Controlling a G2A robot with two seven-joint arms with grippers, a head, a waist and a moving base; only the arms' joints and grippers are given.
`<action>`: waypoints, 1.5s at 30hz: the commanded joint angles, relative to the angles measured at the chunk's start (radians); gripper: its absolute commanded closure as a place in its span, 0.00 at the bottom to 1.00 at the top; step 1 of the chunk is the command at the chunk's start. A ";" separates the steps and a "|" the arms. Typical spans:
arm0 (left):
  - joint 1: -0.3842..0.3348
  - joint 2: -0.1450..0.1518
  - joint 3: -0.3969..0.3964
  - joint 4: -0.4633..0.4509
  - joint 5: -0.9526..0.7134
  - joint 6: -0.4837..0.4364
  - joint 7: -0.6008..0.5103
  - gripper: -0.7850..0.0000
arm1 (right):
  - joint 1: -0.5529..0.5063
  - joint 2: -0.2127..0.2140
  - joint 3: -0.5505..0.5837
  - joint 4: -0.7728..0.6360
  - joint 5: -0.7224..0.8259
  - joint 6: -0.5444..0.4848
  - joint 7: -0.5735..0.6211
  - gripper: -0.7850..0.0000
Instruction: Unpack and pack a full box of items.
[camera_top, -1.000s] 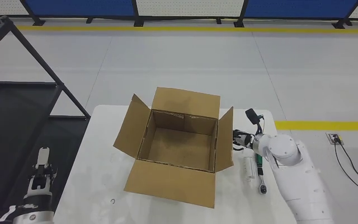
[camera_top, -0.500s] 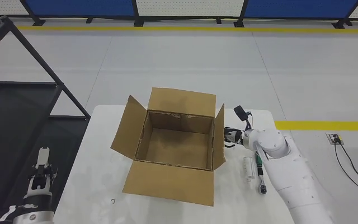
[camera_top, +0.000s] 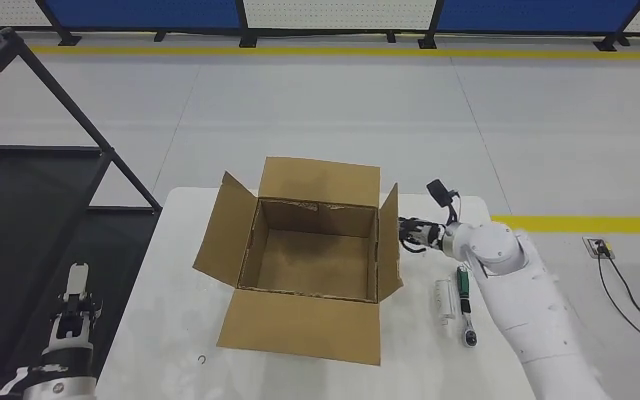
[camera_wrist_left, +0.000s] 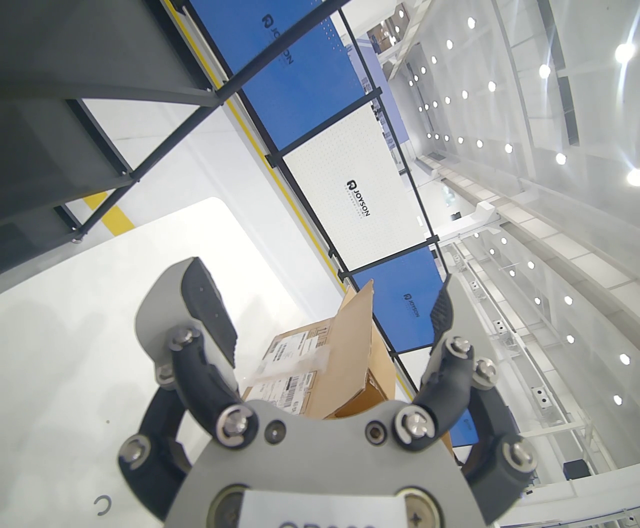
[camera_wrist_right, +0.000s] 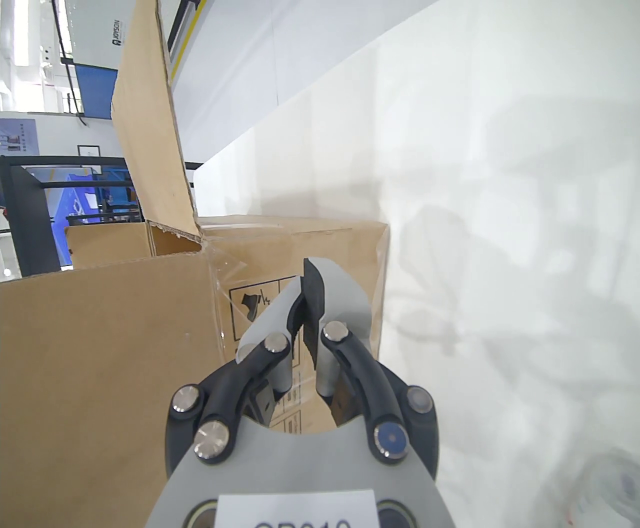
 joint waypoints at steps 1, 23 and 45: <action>0.000 0.000 0.000 0.000 0.000 0.000 0.000 0.00 | -0.037 0.022 0.038 -0.082 -0.065 0.020 0.038 0.68; 0.000 0.000 0.000 0.000 0.000 0.000 0.000 0.00 | -0.524 0.143 0.262 -0.738 -0.473 0.045 0.355 0.00; 0.000 0.000 0.000 0.000 0.000 0.000 0.000 0.00 | -0.423 0.135 0.046 -0.592 -0.695 0.046 0.362 0.00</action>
